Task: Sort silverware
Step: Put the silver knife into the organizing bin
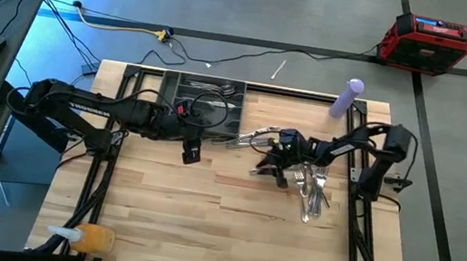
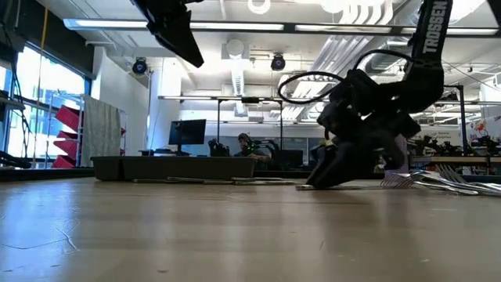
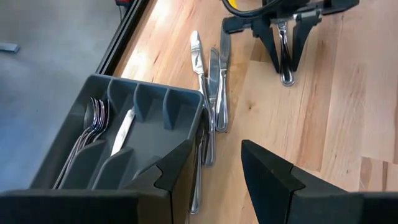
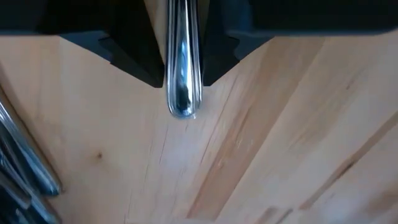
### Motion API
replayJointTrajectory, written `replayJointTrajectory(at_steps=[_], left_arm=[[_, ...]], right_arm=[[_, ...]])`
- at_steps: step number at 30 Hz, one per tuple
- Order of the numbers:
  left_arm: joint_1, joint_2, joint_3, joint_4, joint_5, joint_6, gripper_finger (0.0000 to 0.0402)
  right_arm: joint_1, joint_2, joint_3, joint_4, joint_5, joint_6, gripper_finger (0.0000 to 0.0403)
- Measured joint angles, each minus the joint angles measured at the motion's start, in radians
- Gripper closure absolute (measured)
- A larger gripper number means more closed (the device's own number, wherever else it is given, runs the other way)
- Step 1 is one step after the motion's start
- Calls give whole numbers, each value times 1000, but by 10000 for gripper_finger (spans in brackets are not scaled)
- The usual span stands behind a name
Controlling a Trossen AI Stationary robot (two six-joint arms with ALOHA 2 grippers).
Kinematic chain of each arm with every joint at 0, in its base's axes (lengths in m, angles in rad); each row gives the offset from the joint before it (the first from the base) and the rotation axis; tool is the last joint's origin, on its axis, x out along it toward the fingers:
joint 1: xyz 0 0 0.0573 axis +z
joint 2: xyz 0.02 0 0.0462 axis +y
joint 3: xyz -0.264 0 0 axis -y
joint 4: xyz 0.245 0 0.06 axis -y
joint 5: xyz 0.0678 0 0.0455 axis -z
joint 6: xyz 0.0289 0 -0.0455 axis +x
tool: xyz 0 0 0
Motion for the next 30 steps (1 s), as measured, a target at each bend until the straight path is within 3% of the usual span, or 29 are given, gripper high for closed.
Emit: replayJointTrajectory(at_steps=[5, 12, 18, 21, 30], left_arm=[[0, 0, 0, 0, 0, 0, 284], [0, 0, 0, 2, -2, 0, 284], [0, 0, 0, 3, -16, -5, 284], [0, 0, 0, 2, -16, -12, 284], [-6, -1, -43, 3, -10, -54, 284]], right_arm=[[37, 77, -4, 183, 61, 75, 318], [105, 96, -3, 276, 191, 152, 362], [161, 102, 62, 263, 286, 220, 362], [172, 104, 118, 246, 292, 215, 401], [168, 106, 298, 109, 300, 147, 399]])
